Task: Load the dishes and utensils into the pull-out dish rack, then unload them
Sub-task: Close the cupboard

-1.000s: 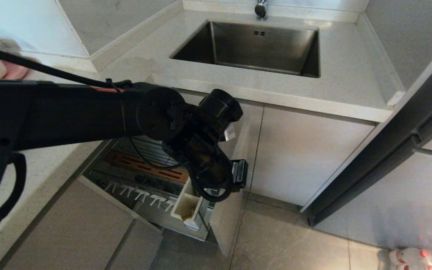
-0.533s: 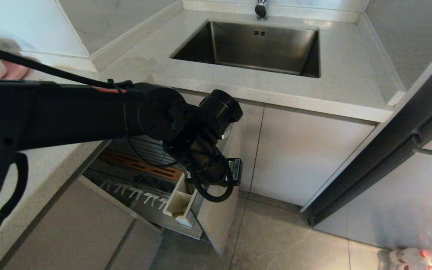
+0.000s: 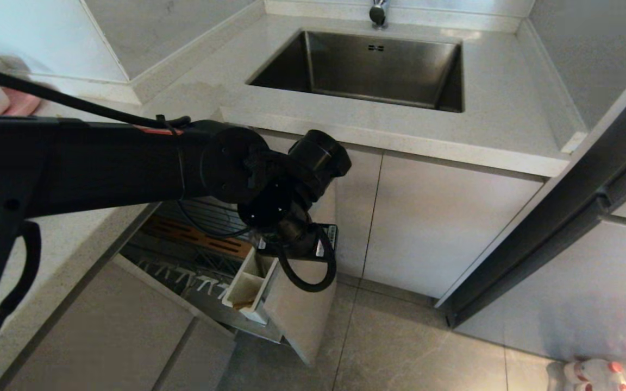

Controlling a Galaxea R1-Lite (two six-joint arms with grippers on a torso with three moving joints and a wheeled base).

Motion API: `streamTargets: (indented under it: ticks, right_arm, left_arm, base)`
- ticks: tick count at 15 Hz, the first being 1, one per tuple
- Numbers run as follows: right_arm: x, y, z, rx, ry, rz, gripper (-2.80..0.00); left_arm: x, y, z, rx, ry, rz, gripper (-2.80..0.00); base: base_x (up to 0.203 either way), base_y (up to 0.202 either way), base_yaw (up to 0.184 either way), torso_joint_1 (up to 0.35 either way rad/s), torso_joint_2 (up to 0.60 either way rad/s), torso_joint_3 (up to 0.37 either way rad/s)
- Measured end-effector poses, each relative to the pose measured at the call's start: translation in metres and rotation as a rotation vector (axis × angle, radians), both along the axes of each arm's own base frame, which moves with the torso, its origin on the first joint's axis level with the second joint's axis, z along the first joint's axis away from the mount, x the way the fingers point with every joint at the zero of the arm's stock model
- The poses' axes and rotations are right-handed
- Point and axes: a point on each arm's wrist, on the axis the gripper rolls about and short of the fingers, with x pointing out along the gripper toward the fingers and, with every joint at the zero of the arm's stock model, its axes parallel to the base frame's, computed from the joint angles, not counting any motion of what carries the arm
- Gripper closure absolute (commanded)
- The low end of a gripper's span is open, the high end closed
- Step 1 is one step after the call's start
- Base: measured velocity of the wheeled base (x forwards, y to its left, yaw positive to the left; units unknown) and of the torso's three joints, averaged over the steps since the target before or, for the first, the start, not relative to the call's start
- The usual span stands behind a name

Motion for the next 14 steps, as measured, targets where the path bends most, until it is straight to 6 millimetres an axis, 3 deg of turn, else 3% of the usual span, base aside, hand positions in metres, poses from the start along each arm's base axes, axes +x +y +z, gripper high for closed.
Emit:
streamTargets:
  ticks: [4, 14]
  right_arm:
    - [0.0, 0.0, 0.0, 0.0, 0.0, 0.0, 0.0]
    - [0.0, 0.0, 0.0, 0.0, 0.0, 0.0, 0.0]
  left_arm:
    - [0.004, 0.005, 0.0, 0.064, -0.055, 0.065, 0.0]
    - [0.041, 0.04, -0.006, 0.218, -0.142, 0.265, 0.0]
  base:
    - [0.0, 0.0, 0.0, 0.0, 0.0, 0.0]
    - [0.0, 0.0, 0.0, 0.0, 0.0, 0.0]
